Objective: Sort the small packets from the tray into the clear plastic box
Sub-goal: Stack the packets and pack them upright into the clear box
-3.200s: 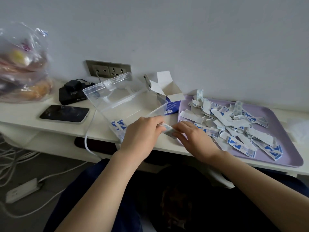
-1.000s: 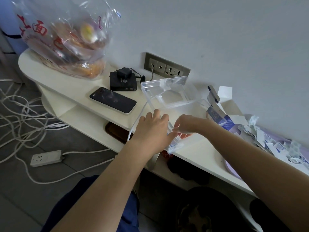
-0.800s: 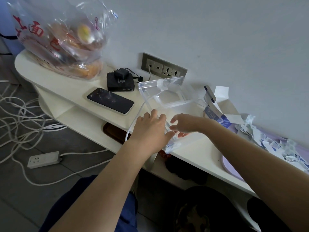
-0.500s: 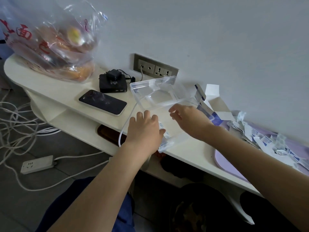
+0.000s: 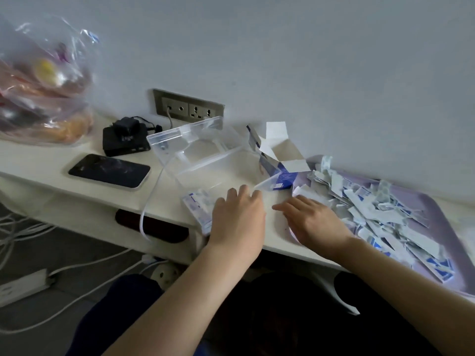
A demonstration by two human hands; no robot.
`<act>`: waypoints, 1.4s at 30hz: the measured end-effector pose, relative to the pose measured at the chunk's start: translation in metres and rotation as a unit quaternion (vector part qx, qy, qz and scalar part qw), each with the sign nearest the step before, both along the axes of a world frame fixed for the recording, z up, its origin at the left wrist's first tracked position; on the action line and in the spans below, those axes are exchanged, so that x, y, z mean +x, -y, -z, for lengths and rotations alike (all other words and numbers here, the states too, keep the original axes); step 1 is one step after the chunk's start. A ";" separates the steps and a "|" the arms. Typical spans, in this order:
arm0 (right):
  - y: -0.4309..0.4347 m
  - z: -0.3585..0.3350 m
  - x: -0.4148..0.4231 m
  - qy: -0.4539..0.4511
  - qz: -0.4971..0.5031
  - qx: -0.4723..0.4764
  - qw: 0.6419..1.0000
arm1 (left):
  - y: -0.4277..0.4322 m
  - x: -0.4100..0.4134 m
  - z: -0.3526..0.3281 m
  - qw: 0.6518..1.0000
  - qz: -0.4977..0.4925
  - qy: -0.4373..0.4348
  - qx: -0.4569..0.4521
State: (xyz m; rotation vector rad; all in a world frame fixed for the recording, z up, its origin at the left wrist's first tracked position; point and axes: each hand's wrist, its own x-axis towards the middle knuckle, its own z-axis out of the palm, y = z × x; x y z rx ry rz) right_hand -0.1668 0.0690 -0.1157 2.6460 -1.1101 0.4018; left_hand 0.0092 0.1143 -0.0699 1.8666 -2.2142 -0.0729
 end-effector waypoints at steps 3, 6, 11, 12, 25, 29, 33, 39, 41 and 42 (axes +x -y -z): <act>0.003 0.009 -0.034 0.015 0.091 0.021 0.995 | 0.004 -0.024 0.006 0.999 0.043 -0.004 0.007; 0.008 0.007 -0.056 0.050 0.202 0.087 0.974 | 0.010 -0.046 0.016 0.996 0.086 0.017 0.024; 0.014 0.015 -0.093 -0.033 0.321 0.227 0.919 | 0.026 -0.078 0.036 0.987 0.130 0.059 0.067; 0.014 0.017 -0.098 -0.035 0.334 0.240 0.911 | 0.029 -0.083 0.039 0.986 0.132 0.065 0.075; 0.032 0.013 -0.128 0.074 0.394 0.223 0.889 | 0.046 -0.130 0.064 0.964 0.122 0.138 0.190; 0.035 0.006 -0.131 0.077 0.405 0.196 0.890 | 0.047 -0.134 0.060 0.959 0.143 0.152 0.191; 0.032 -0.004 -0.129 0.102 0.399 0.167 0.896 | 0.046 -0.136 0.055 0.962 0.155 0.128 0.184; 0.020 -0.025 -0.121 0.130 0.361 0.093 0.919 | 0.044 -0.140 0.045 0.978 0.134 0.088 0.133; 0.015 -0.030 -0.117 0.166 0.345 0.082 0.920 | 0.045 -0.140 0.040 0.989 0.109 0.041 0.094; 0.012 -0.032 -0.115 0.185 0.334 0.078 0.921 | 0.047 -0.139 0.037 0.993 0.095 0.019 0.073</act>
